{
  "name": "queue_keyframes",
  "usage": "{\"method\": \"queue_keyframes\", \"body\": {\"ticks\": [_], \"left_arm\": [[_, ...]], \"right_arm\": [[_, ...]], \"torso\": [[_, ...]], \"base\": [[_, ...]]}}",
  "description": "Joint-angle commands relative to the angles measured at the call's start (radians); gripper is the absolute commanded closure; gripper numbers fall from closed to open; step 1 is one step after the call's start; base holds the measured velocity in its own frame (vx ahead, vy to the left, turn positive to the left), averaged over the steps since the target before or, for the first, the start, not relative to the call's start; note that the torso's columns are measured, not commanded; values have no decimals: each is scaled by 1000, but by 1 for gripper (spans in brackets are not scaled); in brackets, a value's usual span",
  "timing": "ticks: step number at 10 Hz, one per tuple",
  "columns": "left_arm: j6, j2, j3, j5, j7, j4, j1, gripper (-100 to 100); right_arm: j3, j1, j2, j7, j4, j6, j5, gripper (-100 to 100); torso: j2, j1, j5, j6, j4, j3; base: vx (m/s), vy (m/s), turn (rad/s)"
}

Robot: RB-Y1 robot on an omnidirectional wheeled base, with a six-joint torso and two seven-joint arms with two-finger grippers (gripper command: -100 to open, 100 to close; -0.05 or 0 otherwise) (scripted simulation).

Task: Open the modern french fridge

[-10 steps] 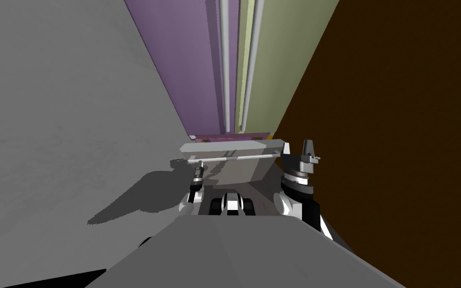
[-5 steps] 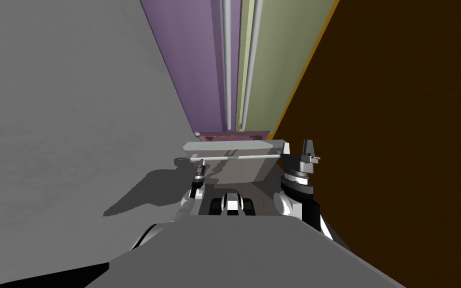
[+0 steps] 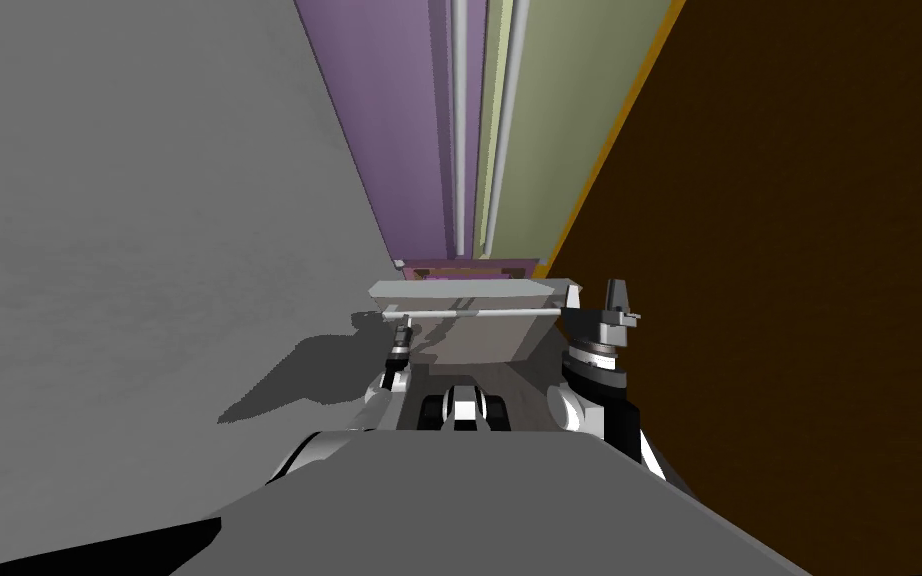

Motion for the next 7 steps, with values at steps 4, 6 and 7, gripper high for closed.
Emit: {"method": "queue_keyframes", "body": {"ticks": [4,6,7], "left_arm": [[-72,77,38,41,62,67,47,100],[-106,113,59,61,91,83,70,100],[-106,113,59,61,91,94,70,100]], "right_arm": [[0,0,0,0,0,0,0,0],[0,0,0,0,0,0,0,0],[0,0,0,0,0,0,0,0]], "torso": [[-12,-2,5,5,-12,-7],[-14,1,6,7,-12,-8],[-15,2,6,6,-12,-9]], "base": [[-30,-71,-172],[-31,-82,-155],[-10,-29,8]]}}
